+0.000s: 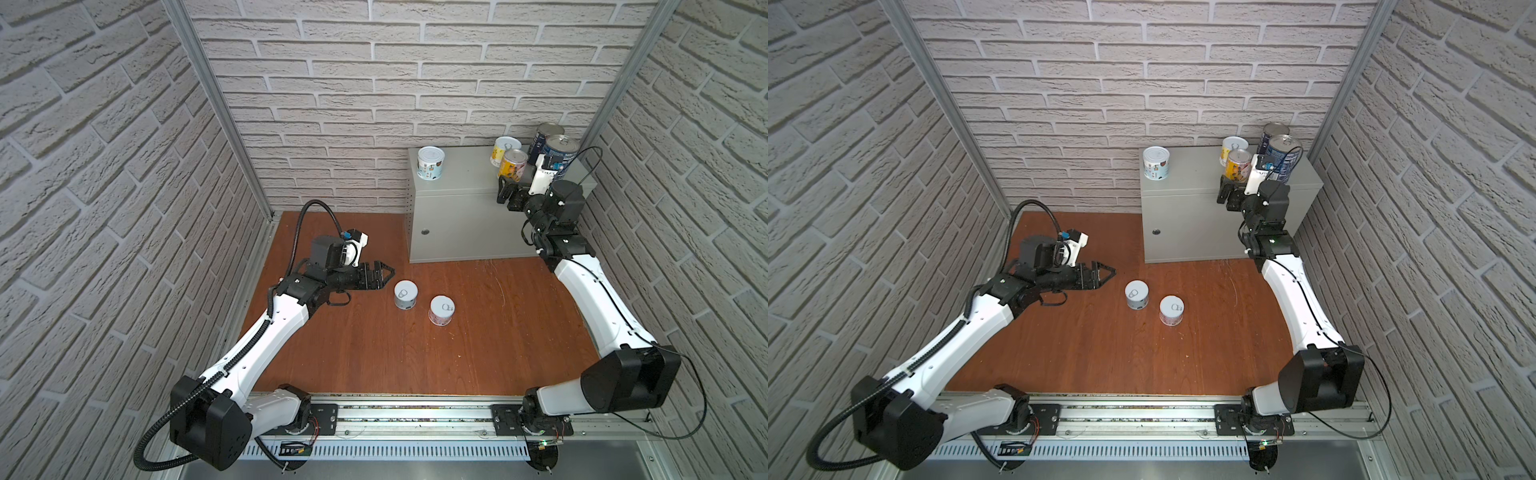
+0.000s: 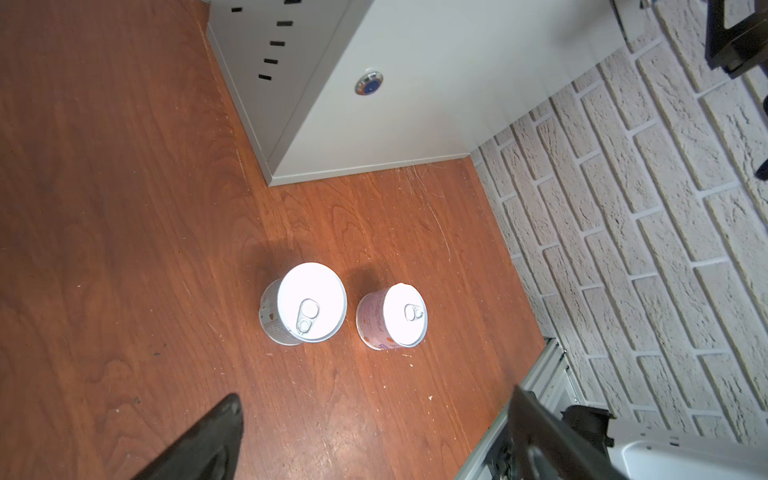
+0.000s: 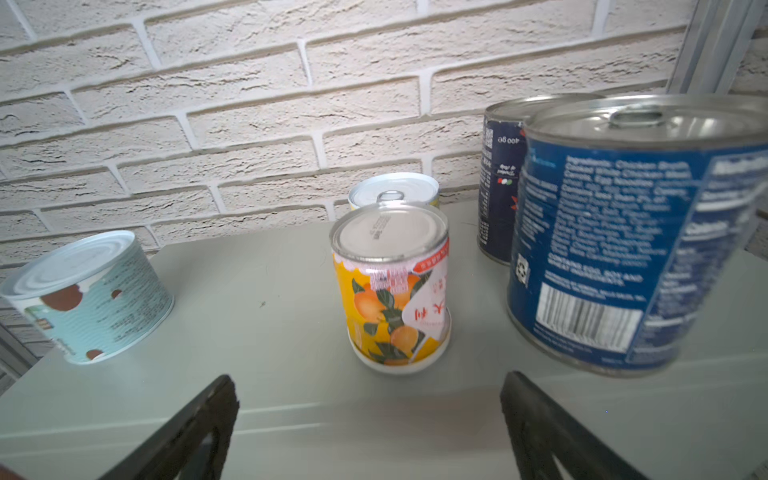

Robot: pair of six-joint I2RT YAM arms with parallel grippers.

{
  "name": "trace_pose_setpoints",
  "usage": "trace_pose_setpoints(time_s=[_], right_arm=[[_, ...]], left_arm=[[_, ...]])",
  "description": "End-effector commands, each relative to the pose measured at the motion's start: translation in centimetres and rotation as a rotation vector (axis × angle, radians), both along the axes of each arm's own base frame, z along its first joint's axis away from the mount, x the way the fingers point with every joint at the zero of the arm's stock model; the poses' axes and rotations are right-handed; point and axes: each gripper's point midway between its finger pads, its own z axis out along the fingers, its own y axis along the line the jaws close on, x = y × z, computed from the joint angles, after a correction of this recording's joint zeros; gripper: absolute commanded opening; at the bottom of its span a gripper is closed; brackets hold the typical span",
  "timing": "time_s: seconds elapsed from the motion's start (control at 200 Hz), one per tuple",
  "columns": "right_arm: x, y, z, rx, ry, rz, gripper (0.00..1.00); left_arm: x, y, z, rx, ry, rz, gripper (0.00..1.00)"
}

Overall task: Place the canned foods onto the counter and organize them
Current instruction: 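Lower the can upright onto the cabinet top beside the blue cans with the right gripper, then open and withdraw the right gripper while the left gripper lowers over the white-lidded cans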

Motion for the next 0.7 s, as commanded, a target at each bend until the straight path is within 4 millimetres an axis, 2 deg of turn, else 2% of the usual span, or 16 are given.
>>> trace_pose_setpoints(time_s=[0.0, 0.175, 0.315, 0.435, 0.505, 0.695], right_arm=[[-2.9, 0.6, 1.7, 0.028, -0.057, 0.032, 1.0], [-7.7, 2.5, 2.2, 0.016, -0.077, 0.147, 1.0], [-12.1, 3.4, 1.4, 0.045, -0.065, 0.202, 0.99], [-15.1, 5.0, 0.1, 0.081, -0.049, 0.293, 0.99], [-16.5, 5.2, -1.0, 0.107, -0.013, 0.307, 0.99], [-19.8, 6.6, -5.0, 0.162, 0.08, 0.385, 0.99]], left_arm=[[-0.2, -1.5, 2.9, 0.005, -0.165, -0.059, 0.98], [-0.4, -1.9, 4.1, 0.001, -0.267, -0.049, 0.98], [0.1, -2.4, 3.3, -0.027, -0.253, -0.033, 0.98], [0.4, -3.1, 1.4, 0.017, -0.221, -0.022, 0.97], [0.7, -3.6, 0.0, 0.068, -0.199, -0.018, 0.97], [1.5, -4.3, -4.7, 0.231, -0.131, 0.002, 0.97]])
